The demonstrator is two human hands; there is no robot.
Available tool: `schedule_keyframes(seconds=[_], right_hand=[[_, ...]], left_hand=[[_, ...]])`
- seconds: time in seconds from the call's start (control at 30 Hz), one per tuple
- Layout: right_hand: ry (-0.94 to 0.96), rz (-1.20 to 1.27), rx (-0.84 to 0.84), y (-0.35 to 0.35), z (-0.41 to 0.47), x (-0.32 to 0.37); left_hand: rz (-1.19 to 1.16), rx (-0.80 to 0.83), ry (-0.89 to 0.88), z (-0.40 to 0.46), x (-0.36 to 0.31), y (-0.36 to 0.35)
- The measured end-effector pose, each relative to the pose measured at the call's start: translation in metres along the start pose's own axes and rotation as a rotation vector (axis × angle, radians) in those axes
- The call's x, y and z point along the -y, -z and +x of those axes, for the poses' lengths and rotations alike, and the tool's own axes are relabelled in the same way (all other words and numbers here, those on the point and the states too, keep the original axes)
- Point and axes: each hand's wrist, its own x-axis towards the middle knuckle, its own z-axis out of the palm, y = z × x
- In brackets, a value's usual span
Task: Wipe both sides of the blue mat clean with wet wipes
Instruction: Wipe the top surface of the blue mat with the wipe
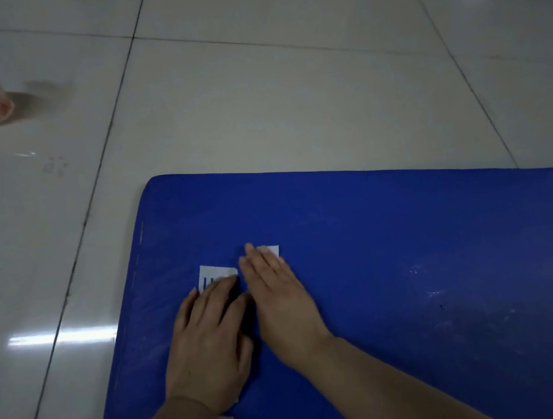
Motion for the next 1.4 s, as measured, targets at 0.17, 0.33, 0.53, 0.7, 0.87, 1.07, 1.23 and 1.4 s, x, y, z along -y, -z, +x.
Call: schedule_keyframes(seconds=[0.17, 0.33, 0.53, 0.7, 0.87, 1.07, 1.23, 1.4], right_hand=[[-0.311, -0.15, -0.09, 0.023, 0.0, -0.074], [-0.45, -0.145, -0.109, 0.027, 0.015, -0.074], [-0.052, 0.066, -0.018, 0.024, 0.043, -0.018], [-0.493, 0.037, -0.131, 0.037, 0.018, -0.101], [-0.509, 0.086, -0.171, 0.025, 0.036, -0.079], [-0.023, 0.123, 0.003, 0.024, 0.079, -0.022], [-0.395, 0.024, -0.116, 0.039, 0.061, -0.11], [-0.559, 0.029, -0.13, 0.045, 0.06, -0.108]], left_hand=[[-0.044, -0.032, -0.011, 0.002, -0.003, 0.002], [-0.049, -0.027, 0.0, 0.002, -0.003, 0.002], [-0.061, -0.017, -0.002, 0.002, -0.004, 0.004], [-0.059, 0.01, 0.02, 0.002, -0.005, 0.004], [-0.069, 0.002, 0.022, 0.003, -0.005, 0.005], [-0.066, -0.004, 0.002, 0.003, -0.002, 0.003], [-0.108, -0.088, -0.002, 0.005, -0.003, -0.002], [-0.095, -0.1, -0.007, 0.007, 0.0, -0.006]])
